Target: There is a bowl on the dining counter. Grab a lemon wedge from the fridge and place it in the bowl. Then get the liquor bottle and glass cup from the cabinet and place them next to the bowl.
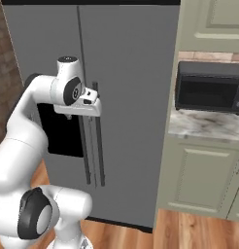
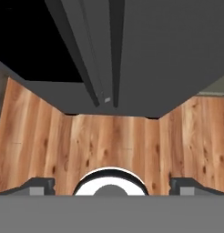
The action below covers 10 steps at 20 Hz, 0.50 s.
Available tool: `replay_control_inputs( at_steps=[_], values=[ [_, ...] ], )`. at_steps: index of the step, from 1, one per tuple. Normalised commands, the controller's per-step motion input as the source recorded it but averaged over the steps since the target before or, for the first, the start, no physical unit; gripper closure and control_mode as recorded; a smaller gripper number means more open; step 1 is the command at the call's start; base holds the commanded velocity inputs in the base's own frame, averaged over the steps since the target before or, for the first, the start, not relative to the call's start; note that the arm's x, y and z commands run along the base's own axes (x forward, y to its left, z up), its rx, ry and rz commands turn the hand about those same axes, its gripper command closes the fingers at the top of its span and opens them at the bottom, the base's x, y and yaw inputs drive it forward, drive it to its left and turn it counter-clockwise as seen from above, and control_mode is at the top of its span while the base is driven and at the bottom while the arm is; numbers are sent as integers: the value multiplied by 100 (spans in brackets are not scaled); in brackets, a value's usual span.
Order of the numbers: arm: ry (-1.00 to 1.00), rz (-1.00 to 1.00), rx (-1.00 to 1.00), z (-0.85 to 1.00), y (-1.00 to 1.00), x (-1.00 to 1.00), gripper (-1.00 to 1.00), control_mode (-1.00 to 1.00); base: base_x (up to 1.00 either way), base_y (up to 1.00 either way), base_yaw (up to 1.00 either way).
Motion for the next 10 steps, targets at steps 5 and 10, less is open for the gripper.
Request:
replay_control_inputs(
  at_steps=[5, 10],
  values=[
    [0, 0, 0, 0, 0, 0, -100, 100, -35, 1, 0],
    [0, 0, 0, -2, 0, 1, -100, -100, -4, 0, 0]
  ],
)
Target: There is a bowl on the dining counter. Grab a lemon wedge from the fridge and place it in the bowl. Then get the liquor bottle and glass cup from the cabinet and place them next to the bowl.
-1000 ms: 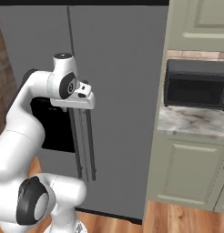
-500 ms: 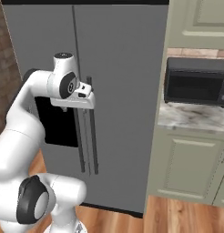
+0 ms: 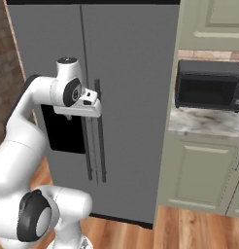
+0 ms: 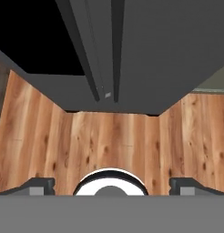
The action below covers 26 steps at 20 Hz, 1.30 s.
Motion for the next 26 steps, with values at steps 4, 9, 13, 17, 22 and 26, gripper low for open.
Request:
replay_control_inputs(
  at_steps=[4, 9, 13, 17, 22, 26],
  values=[
    [-7, -2, -1, -18, 0, 27, -100, -100, 0, 0, 0],
    [-19, -3, 0, -12, 0, 25, -100, -100, 0, 0, 0],
    [-20, 0, 0, -16, 0, 7, -100, -100, 0, 0, 0],
    [-10, 0, 0, -15, 0, 25, -100, -100, 0, 0, 0],
    [-3, 0, 2, -9, -1, 45, -100, -100, 0, 0, 0],
    [-1, 0, 4, 0, 0, 44, -100, -100, 0, 0, 0]
  ],
)
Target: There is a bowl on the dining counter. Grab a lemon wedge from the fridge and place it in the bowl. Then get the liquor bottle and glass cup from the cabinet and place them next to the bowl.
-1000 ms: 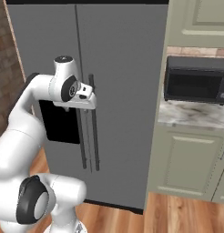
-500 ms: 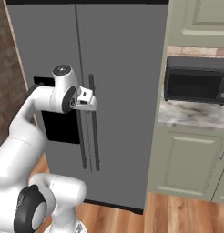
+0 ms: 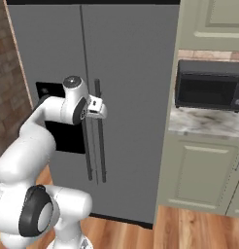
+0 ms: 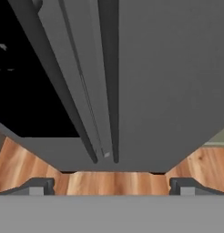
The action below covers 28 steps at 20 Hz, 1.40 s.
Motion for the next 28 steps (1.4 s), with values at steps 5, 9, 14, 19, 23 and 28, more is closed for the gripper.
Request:
replay_control_inputs(
  at_steps=[5, 9, 14, 19, 23, 28],
  values=[
    [-3, 0, 0, -8, 0, 26, -100, -100, 0, 0, 0],
    [-7, 0, 0, -14, 0, 24, -100, -100, 0, 0, 0],
    [-2, 0, 0, -12, 0, 44, -100, -100, 0, 0, 0],
    [0, 0, 0, -13, 0, 41, -100, -100, 0, 0, 0],
    [0, 0, 0, -16, 0, 30, -100, -100, 0, 0, 0],
    [0, 0, 0, -22, 0, 30, -100, -100, 0, 0, 0]
  ],
)
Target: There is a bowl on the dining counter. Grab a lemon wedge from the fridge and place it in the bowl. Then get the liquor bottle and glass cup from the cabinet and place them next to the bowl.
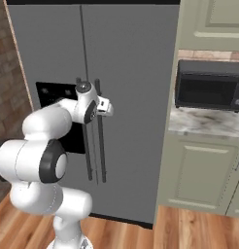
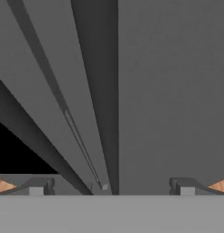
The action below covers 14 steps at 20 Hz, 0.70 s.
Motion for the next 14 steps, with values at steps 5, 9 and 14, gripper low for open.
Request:
replay_control_inputs(
  at_steps=[5, 9, 14],
  values=[
    [0, 0, 0, -20, 0, 32, -100, -100, 0, 0, 0],
    [0, 0, 0, -16, 0, 37, -100, -100, 0, 0, 0],
    [0, 0, 0, -13, 2, 40, -100, -100, 0, 0, 0]
  ],
)
